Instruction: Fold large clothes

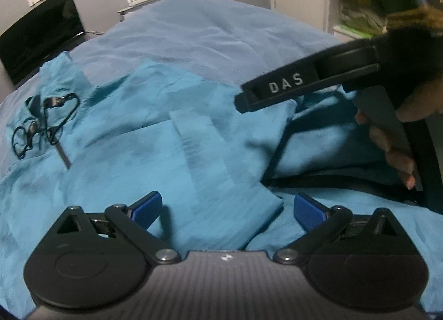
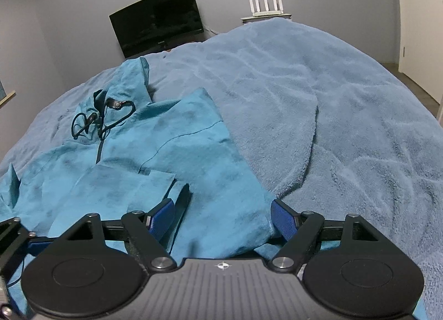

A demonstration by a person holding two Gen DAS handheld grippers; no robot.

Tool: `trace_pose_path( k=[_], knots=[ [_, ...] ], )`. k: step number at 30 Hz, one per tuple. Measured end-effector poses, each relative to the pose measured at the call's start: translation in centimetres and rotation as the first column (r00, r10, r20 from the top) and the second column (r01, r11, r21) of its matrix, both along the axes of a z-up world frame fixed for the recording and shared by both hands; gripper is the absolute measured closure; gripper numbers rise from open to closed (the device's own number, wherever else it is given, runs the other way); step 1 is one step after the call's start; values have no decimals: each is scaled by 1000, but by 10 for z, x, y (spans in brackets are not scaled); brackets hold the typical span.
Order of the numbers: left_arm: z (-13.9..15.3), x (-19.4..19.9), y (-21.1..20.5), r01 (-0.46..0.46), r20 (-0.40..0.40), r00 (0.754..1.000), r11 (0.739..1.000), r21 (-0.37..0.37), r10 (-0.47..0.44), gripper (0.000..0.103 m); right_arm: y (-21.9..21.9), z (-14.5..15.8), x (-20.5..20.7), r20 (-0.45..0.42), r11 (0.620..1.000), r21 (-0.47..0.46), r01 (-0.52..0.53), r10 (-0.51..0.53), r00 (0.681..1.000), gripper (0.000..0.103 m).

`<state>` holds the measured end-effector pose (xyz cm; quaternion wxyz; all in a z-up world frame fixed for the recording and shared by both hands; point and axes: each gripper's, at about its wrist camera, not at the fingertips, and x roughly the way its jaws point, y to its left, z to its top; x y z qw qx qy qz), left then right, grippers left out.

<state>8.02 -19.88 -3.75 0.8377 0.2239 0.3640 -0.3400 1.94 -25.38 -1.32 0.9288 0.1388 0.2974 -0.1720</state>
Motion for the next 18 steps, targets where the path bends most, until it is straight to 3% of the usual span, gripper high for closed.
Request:
trace_pose_path(
  k=[1, 3, 6, 9, 14, 18],
  knots=[
    [-2, 2, -2, 3, -13, 1000, 1000, 2, -3, 9, 0, 0, 2, -2, 1000, 1, -3, 3, 1000, 24],
    [-7, 7, -1, -3, -64, 998, 1000, -11, 3, 47, 1, 0, 3, -4, 1000, 4, -9, 9, 1000, 24],
    [-8, 14, 10, -40, -114, 993, 997, -65, 32, 74, 2, 0, 3, -2, 1000, 4, -14, 14, 1000, 24],
    [-2, 13, 26, -85, -122, 990, 990, -115, 71, 91, 1, -1, 4, 0, 1000, 3, -18, 18, 1000, 24],
    [24, 14, 64, -181, -89, 982, 965, -188, 167, 96, 2, -1, 4, 9, 1000, -8, -24, 24, 1000, 24],
    [54, 14, 112, -292, -64, 956, 915, -277, 286, 96, 6, -1, 5, 22, 999, -31, -36, 37, 999, 24]
  ],
)
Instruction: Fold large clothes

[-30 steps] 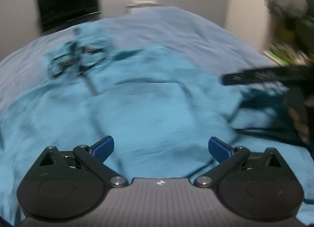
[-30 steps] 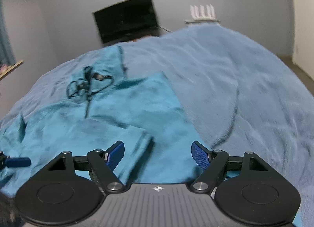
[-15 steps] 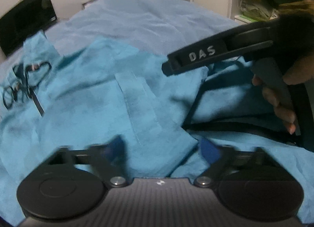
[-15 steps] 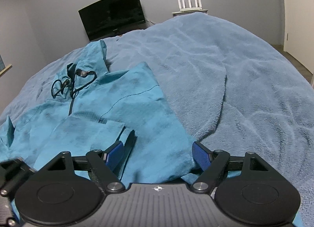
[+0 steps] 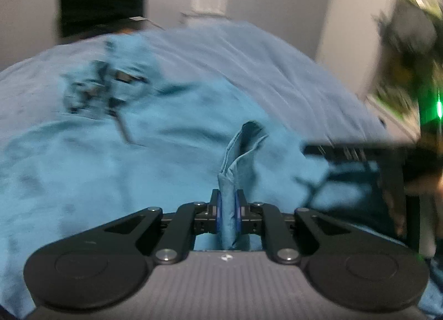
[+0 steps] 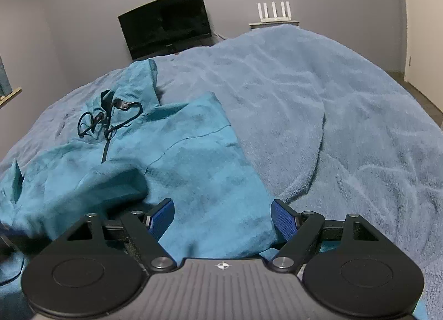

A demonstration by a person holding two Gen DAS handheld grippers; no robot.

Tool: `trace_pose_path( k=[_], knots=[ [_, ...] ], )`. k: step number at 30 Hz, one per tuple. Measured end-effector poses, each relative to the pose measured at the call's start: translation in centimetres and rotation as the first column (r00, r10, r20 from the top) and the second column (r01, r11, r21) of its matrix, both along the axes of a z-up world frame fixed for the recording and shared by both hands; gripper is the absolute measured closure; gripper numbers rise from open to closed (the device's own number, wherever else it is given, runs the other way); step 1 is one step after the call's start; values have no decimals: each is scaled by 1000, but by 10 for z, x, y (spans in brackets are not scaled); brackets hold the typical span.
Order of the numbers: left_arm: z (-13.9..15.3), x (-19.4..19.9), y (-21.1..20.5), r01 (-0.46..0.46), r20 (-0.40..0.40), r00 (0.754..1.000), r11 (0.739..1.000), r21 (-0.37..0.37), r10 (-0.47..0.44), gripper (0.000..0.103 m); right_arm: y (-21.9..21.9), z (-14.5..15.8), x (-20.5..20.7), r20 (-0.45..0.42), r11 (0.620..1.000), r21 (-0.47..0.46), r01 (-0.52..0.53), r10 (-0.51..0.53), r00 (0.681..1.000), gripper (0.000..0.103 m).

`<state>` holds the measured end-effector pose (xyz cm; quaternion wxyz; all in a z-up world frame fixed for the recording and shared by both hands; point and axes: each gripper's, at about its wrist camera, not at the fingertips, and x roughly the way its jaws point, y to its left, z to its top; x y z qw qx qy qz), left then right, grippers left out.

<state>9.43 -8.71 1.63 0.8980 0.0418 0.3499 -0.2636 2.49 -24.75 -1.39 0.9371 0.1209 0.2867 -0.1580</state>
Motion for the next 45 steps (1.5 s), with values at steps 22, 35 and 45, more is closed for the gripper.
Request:
trace_pose_path(
  k=[22, 35, 45],
  knots=[
    [-22, -3, 212, -563, -194, 806, 826, 42, 559, 60, 34, -3, -5, 7, 977, -154, -148, 151, 988, 23],
    [-57, 51, 179, -496, -110, 832, 818, 290, 544, 43, 49, -19, 34, -127, 957, -44, -287, 279, 952, 23],
    [-54, 77, 196, -487, -33, 863, 849, 203, 503, 92, 36, -27, 54, -96, 972, 11, -236, 236, 967, 25]
  ],
)
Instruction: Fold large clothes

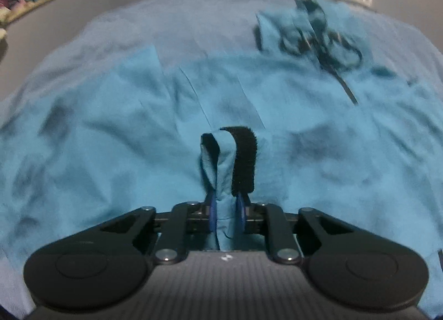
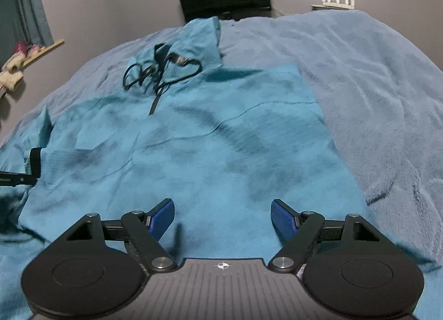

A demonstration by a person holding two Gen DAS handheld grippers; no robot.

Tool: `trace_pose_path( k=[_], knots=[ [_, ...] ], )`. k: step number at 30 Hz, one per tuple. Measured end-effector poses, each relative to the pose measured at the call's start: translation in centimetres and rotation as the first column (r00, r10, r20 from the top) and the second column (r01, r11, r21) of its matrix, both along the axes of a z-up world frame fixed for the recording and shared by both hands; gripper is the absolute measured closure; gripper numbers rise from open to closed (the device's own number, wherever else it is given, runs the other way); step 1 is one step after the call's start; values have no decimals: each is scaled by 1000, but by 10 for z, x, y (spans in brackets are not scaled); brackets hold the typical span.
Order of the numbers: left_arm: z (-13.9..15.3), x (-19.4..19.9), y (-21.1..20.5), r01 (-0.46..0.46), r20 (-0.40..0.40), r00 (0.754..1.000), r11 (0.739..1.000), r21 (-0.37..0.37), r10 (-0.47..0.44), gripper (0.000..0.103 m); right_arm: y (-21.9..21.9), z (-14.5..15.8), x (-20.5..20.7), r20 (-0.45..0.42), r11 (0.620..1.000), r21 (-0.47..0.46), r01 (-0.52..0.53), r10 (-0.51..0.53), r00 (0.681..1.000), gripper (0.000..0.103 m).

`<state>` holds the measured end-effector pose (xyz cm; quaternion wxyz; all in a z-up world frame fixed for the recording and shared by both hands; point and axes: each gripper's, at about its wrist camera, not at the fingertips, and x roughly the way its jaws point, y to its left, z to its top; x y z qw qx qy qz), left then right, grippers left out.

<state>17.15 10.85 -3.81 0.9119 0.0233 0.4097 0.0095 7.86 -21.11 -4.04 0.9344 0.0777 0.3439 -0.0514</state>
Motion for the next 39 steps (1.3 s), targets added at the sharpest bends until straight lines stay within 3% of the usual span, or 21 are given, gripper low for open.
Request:
trace_pose_path(
  k=[2, 4, 5, 8, 13, 15, 21, 28, 32, 35, 39],
  knots=[
    [2, 4, 4, -31, 34, 999, 999, 27, 30, 92, -3, -1, 6, 30, 999, -33, 10, -9, 1000, 25],
    [-2, 7, 10, -43, 13, 999, 999, -3, 43, 92, -7, -4, 11, 45, 996, -83, 37, -33, 998, 25],
    [-8, 9, 13, -37, -21, 999, 999, -34, 36, 92, -10, -6, 12, 41, 996, -80, 50, -47, 998, 25],
    [-16, 8, 13, -34, -37, 999, 999, -26, 33, 89, -16, -12, 10, 36, 998, -49, 49, -47, 998, 23],
    [-19, 5, 3, -21, -23, 1000, 999, 36, 22, 75, -4, -19, 10, 27, 994, -109, 25, -22, 999, 15],
    [-17, 2, -2, -10, -12, 1000, 998, 66, 11, 51, 3, -20, 8, 31, 991, -134, 11, -7, 1000, 12],
    [0, -15, -6, -4, 51, 999, 999, 43, 2, 23, 5, -23, 1, 48, 991, -135, 11, -5, 999, 2],
    [33, -39, 3, -55, 162, 986, 998, 34, 48, 19, 8, -27, -2, 41, 988, -153, 17, -11, 999, 1],
    [77, -60, 37, -160, 287, 944, 987, -23, 160, 3, 5, -23, -11, 75, 987, -150, 61, -50, 996, 0],
    [98, -71, 79, -255, 344, 904, 966, -42, 254, 2, 0, -19, -18, 94, 983, -143, 112, -99, 991, 1],
    [97, -76, 143, -434, 320, 846, 899, -52, 427, 2, -3, -15, -23, 113, 980, -143, 137, -121, 986, 0]
  ],
)
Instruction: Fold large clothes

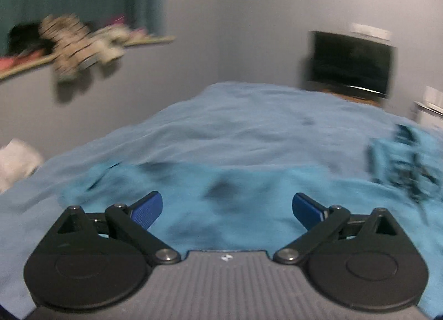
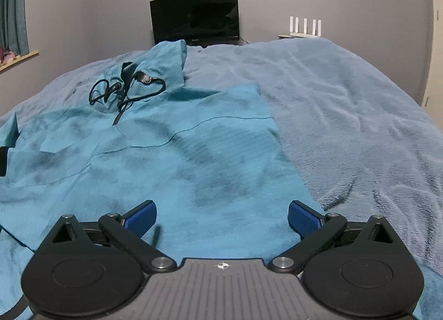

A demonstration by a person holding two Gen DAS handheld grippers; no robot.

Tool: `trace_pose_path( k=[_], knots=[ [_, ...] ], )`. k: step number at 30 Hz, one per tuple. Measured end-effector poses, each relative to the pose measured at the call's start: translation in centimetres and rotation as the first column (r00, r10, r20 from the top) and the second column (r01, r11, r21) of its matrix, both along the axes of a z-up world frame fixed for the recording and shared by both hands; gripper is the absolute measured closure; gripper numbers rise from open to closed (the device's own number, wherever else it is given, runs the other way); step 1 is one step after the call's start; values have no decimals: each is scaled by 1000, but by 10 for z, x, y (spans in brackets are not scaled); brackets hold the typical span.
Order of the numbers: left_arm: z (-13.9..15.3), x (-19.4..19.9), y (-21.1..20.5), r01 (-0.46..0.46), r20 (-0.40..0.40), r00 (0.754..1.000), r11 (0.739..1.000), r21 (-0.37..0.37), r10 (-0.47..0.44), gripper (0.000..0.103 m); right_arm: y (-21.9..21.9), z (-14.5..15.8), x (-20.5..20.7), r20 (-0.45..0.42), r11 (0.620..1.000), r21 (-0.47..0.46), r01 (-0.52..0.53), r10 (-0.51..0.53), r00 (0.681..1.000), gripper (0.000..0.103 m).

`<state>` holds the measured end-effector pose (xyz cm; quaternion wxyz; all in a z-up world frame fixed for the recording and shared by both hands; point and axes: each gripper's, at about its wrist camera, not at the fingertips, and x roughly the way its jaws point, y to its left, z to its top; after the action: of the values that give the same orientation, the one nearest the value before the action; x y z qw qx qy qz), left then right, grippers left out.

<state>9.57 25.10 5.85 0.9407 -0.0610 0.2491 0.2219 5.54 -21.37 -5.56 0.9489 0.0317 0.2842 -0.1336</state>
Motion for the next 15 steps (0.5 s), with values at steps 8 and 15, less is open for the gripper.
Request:
trace_pose_path(
  k=[8, 15],
  knots=[
    [-46, -8, 100, -315, -99, 946, 947, -71, 307, 2, 15, 1, -1, 11, 996, -93, 14, -13, 1000, 0],
    [-86, -10, 148, -429, -114, 902, 890, -155, 416, 2, 15, -7, 9, -37, 996, -90, 2, -5, 999, 0]
  ],
)
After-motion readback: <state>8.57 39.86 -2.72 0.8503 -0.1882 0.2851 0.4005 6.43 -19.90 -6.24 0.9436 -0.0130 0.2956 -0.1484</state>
